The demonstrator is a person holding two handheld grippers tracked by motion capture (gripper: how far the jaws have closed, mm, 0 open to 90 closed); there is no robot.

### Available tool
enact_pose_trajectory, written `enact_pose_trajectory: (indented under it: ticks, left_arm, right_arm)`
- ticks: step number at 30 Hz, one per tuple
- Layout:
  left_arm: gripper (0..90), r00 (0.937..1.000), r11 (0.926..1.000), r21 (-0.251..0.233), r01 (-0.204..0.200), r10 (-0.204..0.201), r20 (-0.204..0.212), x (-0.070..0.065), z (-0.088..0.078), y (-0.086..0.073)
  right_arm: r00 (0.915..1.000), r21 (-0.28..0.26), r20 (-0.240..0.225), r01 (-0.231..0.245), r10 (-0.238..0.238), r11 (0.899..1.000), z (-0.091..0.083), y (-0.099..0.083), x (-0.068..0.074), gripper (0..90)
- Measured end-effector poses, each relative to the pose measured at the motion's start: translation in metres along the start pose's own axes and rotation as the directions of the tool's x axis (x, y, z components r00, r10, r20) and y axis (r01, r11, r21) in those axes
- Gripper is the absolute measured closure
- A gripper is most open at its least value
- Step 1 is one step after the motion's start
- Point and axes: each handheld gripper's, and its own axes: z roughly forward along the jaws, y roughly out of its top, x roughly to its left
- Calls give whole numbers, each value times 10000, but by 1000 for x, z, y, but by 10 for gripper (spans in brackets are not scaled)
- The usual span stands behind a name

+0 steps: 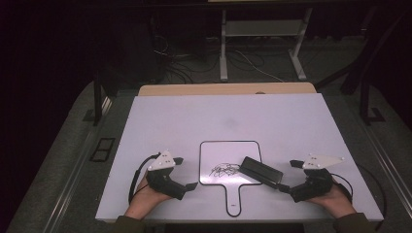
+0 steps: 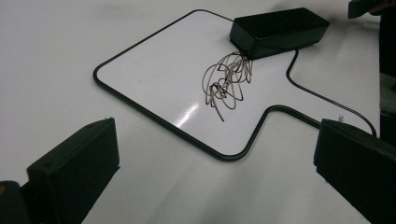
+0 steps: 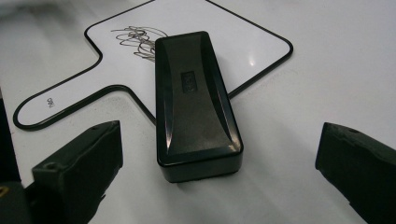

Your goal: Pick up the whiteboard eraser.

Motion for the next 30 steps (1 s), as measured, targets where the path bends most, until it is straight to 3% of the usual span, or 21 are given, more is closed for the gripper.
enact_pose_trajectory:
  ticks: [14, 19, 30]
  left_arm:
    - [0, 10000, 10000, 48, -21, 21, 24, -1, 0, 1]
    - [0, 9999, 9999, 71, 122, -122, 14, 1, -1, 0]
    - [0, 9999, 10000, 52, -8, 7, 102, -1, 0, 1]
  right_arm:
    - [9999, -76, 27, -144, 145, 9999, -10, 1, -4, 0]
    - [10000, -241, -33, -84, 84, 9997, -9, 3, -4, 0]
    - [9998, -164, -102, -173, 171, 9997, -7, 12, -7, 0]
